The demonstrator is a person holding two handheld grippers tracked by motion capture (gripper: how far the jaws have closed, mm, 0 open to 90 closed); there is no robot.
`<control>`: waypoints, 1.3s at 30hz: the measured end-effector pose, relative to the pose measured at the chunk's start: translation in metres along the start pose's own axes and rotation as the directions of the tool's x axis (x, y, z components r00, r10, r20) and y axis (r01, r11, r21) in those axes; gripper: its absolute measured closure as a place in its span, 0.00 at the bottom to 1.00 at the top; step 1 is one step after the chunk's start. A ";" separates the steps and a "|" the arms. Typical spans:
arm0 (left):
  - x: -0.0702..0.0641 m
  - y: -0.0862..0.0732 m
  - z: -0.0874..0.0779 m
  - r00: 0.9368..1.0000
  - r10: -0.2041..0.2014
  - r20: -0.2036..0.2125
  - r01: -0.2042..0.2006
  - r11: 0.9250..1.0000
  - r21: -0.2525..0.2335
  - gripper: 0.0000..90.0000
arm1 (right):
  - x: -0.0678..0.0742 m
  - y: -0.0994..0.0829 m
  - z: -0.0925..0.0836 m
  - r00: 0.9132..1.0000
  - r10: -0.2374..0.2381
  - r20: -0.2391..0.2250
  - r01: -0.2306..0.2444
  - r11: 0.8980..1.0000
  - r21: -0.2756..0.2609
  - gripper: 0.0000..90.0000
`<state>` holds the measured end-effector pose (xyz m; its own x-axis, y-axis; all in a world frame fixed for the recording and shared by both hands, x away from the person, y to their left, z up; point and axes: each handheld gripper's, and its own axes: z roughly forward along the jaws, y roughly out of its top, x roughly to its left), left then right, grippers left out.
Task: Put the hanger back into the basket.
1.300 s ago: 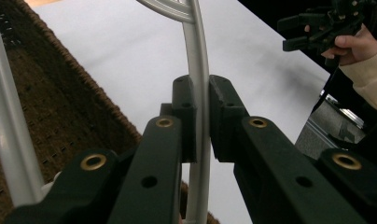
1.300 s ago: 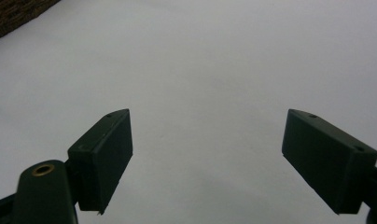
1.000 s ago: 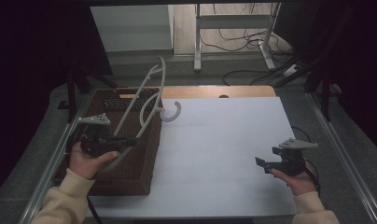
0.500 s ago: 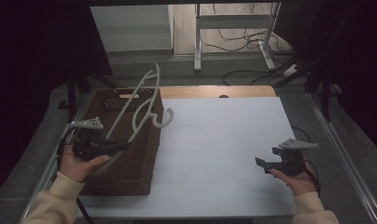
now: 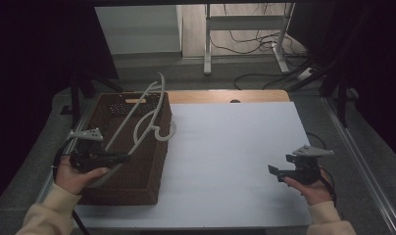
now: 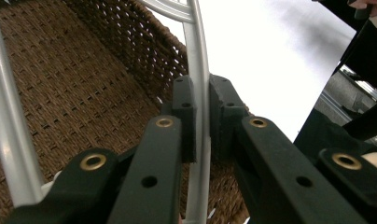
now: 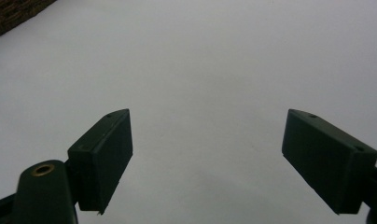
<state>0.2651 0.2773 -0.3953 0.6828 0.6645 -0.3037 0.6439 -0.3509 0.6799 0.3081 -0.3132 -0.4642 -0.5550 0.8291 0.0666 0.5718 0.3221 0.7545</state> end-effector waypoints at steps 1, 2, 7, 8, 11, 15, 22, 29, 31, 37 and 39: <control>0.000 0.000 0.000 1.000 0.002 -0.001 -0.002 1.000 0.003 0.91 | 0.000 0.000 0.000 1.000 0.003 -0.001 -0.003 1.000 0.001 0.18; 0.000 0.000 -0.001 1.000 0.003 -0.001 -0.003 1.000 0.004 0.91 | 0.000 0.000 0.000 1.000 0.003 -0.001 -0.003 1.000 0.002 0.18; 0.002 0.000 0.000 1.000 0.004 -0.002 -0.004 1.000 0.011 0.91 | 0.001 0.000 0.001 1.000 0.001 -0.002 -0.001 1.000 0.004 0.18; 0.002 0.000 0.000 1.000 0.007 -0.003 -0.007 1.000 0.014 0.91 | 0.001 0.000 0.001 1.000 0.001 -0.002 -0.001 1.000 0.004 0.18; 0.004 0.001 -0.001 1.000 0.017 -0.003 -0.017 1.000 0.017 0.91 | 0.000 0.000 0.001 1.000 0.003 -0.003 -0.003 1.000 0.004 0.18; 0.009 0.001 -0.002 0.999 0.035 0.012 -0.035 0.999 0.025 0.91 | 0.001 0.000 0.002 1.000 0.001 -0.001 -0.001 1.000 0.007 0.18; 0.019 -0.004 -0.001 0.999 0.040 0.015 -0.041 0.997 0.058 0.91 | 0.001 -0.001 0.003 1.000 0.004 0.000 -0.004 1.000 0.012 0.18; 0.028 -0.013 -0.001 0.999 0.041 0.024 -0.043 0.995 0.095 0.91 | 0.002 -0.001 0.004 1.000 -0.001 0.000 0.001 1.000 0.015 0.18; 0.031 -0.016 -0.002 0.999 0.038 0.024 -0.040 0.994 0.101 0.91 | 0.002 -0.001 0.004 1.000 -0.001 0.000 0.001 1.000 0.015 0.18; 0.039 -0.023 -0.001 1.000 0.019 0.025 -0.022 0.992 0.126 0.91 | 0.002 -0.001 0.004 1.000 0.000 0.000 0.000 1.000 0.015 0.18; 0.040 -0.024 0.000 0.999 0.016 0.028 -0.019 0.991 0.129 0.91 | 0.002 -0.001 0.004 1.000 -0.001 0.001 0.001 1.000 0.015 0.18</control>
<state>0.2775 0.3124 -0.4238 0.7021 0.6403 -0.3116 0.6700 -0.4459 0.5935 0.3090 -0.3102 -0.4670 -0.5552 0.8291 0.0657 0.5804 0.3297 0.7446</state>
